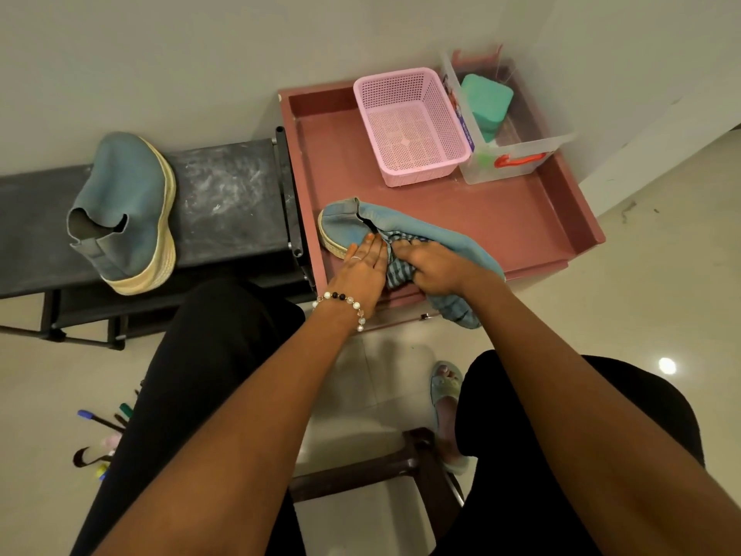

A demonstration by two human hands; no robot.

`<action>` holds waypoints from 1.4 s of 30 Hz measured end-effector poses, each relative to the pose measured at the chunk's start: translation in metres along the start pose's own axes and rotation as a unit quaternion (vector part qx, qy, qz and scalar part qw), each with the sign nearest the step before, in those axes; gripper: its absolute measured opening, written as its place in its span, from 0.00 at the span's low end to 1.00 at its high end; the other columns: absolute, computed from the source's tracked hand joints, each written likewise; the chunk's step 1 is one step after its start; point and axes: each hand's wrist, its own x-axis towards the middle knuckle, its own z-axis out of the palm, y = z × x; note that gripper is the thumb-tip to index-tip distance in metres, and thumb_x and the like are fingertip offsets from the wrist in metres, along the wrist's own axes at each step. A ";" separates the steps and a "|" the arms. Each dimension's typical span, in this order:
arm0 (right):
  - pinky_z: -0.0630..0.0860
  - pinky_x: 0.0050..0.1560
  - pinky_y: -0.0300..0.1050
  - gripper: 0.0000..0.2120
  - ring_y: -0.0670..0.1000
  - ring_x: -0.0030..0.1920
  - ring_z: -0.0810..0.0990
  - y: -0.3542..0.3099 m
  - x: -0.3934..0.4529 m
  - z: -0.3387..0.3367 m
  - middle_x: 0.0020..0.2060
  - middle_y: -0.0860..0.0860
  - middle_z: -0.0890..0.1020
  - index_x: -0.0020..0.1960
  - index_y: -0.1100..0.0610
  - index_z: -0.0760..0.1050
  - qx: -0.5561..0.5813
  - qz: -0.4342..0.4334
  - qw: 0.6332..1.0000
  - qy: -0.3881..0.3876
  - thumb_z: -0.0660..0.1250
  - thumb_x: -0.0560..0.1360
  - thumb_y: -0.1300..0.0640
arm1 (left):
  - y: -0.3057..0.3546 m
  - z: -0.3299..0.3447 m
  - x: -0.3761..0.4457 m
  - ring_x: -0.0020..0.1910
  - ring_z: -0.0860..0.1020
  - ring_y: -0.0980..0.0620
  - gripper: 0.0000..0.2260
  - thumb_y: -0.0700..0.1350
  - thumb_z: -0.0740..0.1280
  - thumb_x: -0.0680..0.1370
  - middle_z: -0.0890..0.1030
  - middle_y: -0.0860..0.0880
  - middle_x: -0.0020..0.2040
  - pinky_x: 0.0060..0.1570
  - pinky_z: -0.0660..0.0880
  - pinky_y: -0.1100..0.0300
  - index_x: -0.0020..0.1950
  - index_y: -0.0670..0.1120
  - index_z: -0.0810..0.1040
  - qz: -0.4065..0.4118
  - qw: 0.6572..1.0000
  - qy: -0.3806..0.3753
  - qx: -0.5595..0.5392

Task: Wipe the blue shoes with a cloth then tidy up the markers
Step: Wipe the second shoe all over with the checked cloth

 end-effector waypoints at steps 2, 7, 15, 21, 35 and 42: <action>0.57 0.72 0.47 0.30 0.57 0.72 0.62 -0.001 -0.001 0.005 0.73 0.57 0.62 0.76 0.59 0.56 -0.015 0.006 1.000 0.004 0.56 0.75 0.67 | 0.001 0.000 0.001 0.77 0.44 0.44 0.36 0.33 0.61 0.76 0.46 0.39 0.78 0.74 0.42 0.52 0.77 0.36 0.43 -0.001 1.000 -0.008 0.003; 0.57 0.73 0.48 0.31 0.56 0.73 0.60 -0.009 -0.010 0.005 0.75 0.57 0.60 0.77 0.57 0.54 0.002 0.018 1.000 0.019 0.56 0.76 0.67 | 0.000 -0.006 0.003 0.77 0.44 0.44 0.38 0.34 0.65 0.74 0.45 0.40 0.78 0.75 0.43 0.52 0.77 0.37 0.44 0.003 0.999 -0.033 0.010; 0.65 0.67 0.51 0.29 0.60 0.67 0.69 0.029 -0.076 0.017 0.66 0.59 0.72 0.70 0.57 0.69 0.052 0.046 0.997 -0.032 0.58 0.70 0.71 | -0.005 -0.001 0.004 0.77 0.44 0.45 0.37 0.36 0.63 0.76 0.45 0.41 0.78 0.74 0.44 0.51 0.78 0.40 0.43 0.013 1.000 -0.024 0.003; 0.66 0.66 0.48 0.25 0.59 0.65 0.71 0.000 -0.041 0.009 0.65 0.59 0.75 0.68 0.59 0.71 0.092 0.021 0.994 0.050 0.58 0.72 0.70 | -0.004 0.000 0.005 0.77 0.43 0.43 0.39 0.35 0.64 0.75 0.44 0.39 0.78 0.75 0.44 0.50 0.77 0.37 0.42 0.012 1.000 -0.027 0.012; 0.58 0.73 0.43 0.26 0.55 0.71 0.67 -0.009 -0.005 0.011 0.68 0.56 0.72 0.68 0.61 0.71 0.174 0.044 0.976 0.122 0.57 0.71 0.71 | -0.002 -0.003 0.004 0.77 0.43 0.43 0.36 0.33 0.61 0.76 0.44 0.38 0.78 0.75 0.44 0.50 0.76 0.35 0.42 0.000 1.000 -0.029 -0.001; 0.60 0.72 0.43 0.30 0.55 0.69 0.70 0.009 -0.039 0.021 0.66 0.57 0.74 0.68 0.61 0.72 0.157 0.007 0.981 0.110 0.53 0.66 0.63 | -0.004 -0.007 0.007 0.77 0.44 0.45 0.33 0.36 0.58 0.78 0.44 0.40 0.78 0.74 0.45 0.50 0.77 0.37 0.43 0.000 0.999 -0.039 -0.011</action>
